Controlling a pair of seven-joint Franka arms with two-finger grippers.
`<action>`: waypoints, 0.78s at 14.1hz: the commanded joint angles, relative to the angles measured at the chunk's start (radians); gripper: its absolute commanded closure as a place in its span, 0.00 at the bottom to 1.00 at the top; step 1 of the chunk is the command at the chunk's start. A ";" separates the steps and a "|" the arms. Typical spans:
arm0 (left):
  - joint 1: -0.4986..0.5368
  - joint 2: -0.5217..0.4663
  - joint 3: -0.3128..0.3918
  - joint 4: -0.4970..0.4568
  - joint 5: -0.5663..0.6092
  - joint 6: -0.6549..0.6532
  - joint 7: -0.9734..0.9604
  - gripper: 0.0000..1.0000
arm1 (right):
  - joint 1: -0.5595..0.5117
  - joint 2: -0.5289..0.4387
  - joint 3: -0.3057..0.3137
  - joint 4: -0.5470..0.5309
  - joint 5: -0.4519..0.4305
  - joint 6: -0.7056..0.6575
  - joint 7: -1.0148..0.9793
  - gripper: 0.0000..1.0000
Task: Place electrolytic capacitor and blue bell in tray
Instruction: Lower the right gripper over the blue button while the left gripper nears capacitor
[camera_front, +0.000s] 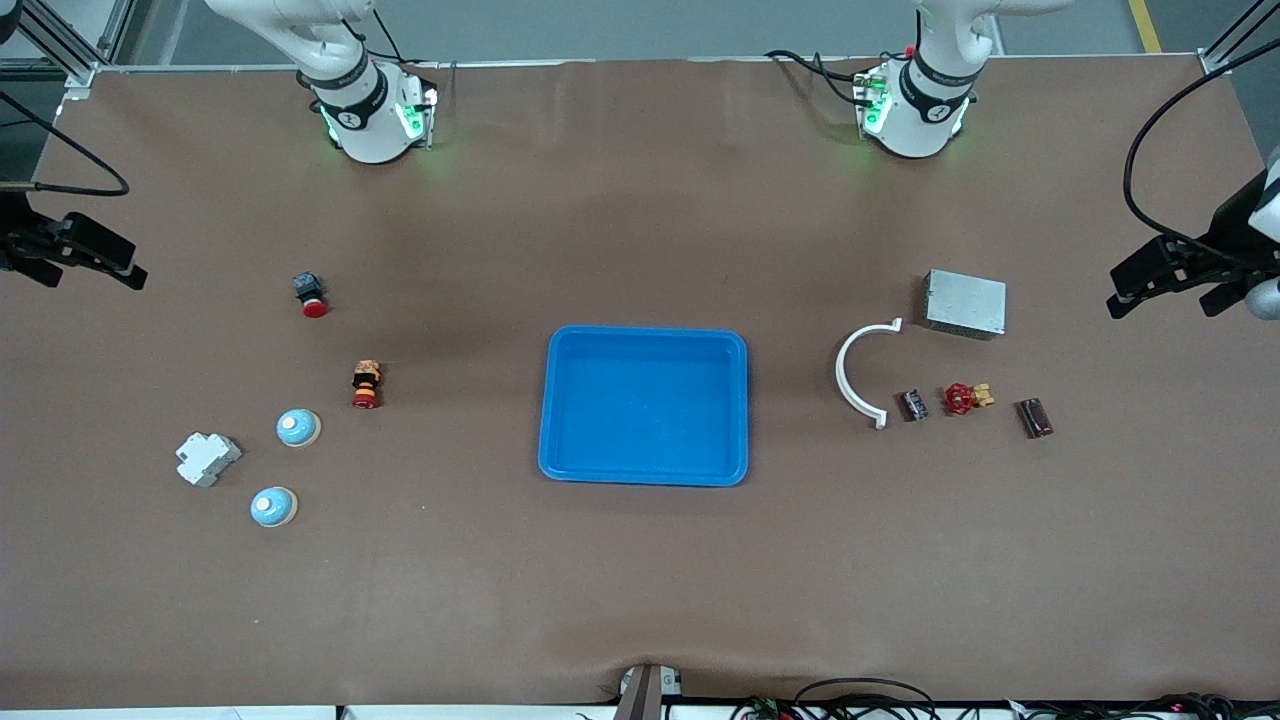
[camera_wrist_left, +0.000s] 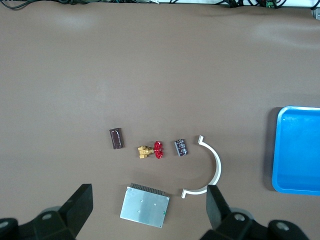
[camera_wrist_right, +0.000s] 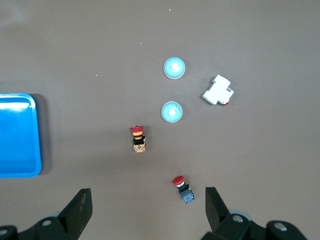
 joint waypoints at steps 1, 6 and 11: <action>0.000 0.001 -0.004 0.007 0.014 -0.001 -0.011 0.00 | -0.019 -0.010 0.009 -0.007 0.003 -0.005 -0.012 0.00; 0.006 0.006 -0.004 0.009 0.011 -0.002 -0.005 0.00 | -0.019 -0.010 0.008 -0.007 0.006 -0.005 -0.012 0.00; 0.027 0.033 0.002 0.006 0.013 -0.002 -0.007 0.00 | -0.018 -0.010 0.009 -0.021 0.010 -0.004 -0.011 0.00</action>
